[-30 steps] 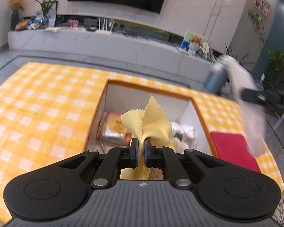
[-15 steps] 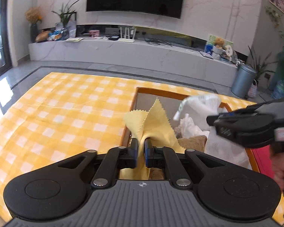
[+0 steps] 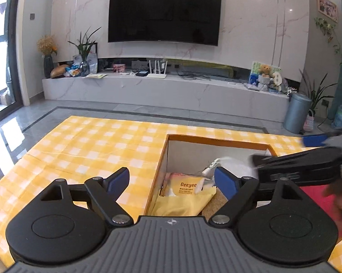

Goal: Organize soft objects
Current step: 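Open the left tool to drop the yellow cloth into the box, then open the right tool to drop the mesh bag into the box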

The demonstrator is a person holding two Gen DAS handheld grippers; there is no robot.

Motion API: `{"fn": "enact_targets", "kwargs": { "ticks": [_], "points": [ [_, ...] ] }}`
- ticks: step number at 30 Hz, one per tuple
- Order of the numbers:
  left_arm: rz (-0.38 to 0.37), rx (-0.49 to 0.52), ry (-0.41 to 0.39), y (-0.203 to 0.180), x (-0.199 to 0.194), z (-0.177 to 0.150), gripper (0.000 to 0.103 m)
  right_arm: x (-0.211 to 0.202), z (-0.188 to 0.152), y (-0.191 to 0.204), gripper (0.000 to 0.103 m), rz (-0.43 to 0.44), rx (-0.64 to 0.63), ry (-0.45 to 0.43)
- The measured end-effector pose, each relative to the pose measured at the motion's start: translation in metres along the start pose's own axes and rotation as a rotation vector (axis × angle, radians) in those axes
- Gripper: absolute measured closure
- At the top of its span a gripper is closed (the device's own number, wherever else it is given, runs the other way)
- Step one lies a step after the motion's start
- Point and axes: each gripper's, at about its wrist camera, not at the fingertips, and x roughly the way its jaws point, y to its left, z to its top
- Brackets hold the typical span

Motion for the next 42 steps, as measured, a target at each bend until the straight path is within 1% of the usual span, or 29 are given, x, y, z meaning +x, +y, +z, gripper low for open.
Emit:
{"fn": "enact_targets", "kwargs": {
  "ticks": [2,4,7,10,14,16,20,24,29,33,35,42],
  "points": [
    [0.032,0.007,-0.012,-0.004,-0.003,0.001,0.003,-0.014,-0.005,-0.012,0.003,-0.033,0.033,-0.025],
    [0.043,0.001,-0.03,-0.004,-0.004,0.002,0.003,-0.025,-0.014,-0.022,0.003,-0.069,0.051,-0.032],
    [0.016,-0.02,-0.058,-0.003,-0.009,0.001,0.003,-0.039,-0.03,-0.033,0.003,-0.107,0.092,-0.037],
    [-0.011,-0.024,-0.08,-0.005,-0.014,0.001,0.003,-0.049,-0.044,-0.037,0.003,-0.092,0.117,-0.063],
    [0.023,0.006,-0.152,-0.014,-0.022,-0.002,0.003,-0.055,-0.057,-0.033,0.003,-0.088,0.107,-0.091],
    [0.03,0.019,-0.166,-0.02,-0.023,-0.003,0.003,-0.056,-0.061,-0.031,0.003,-0.081,0.118,-0.091],
    [0.005,0.024,-0.172,-0.024,-0.024,-0.005,0.003,-0.059,-0.065,-0.029,0.003,-0.064,0.135,-0.093],
    [-0.02,0.059,-0.173,-0.032,-0.024,-0.01,0.003,-0.061,-0.067,-0.02,0.003,-0.072,0.096,-0.099],
    [-0.05,0.049,-0.138,-0.034,-0.021,-0.012,0.003,-0.062,-0.071,-0.017,0.003,-0.09,0.095,-0.119],
    [-0.046,0.075,-0.139,-0.04,-0.021,-0.015,0.003,-0.062,-0.076,-0.016,0.003,-0.074,0.085,-0.119],
    [-0.044,0.083,-0.126,-0.042,-0.02,-0.016,0.003,-0.063,-0.076,-0.015,0.003,-0.068,0.084,-0.126],
    [-0.054,0.071,-0.116,-0.04,-0.019,-0.018,0.003,-0.067,-0.078,-0.013,0.003,-0.033,0.095,-0.13]
  ]
}}
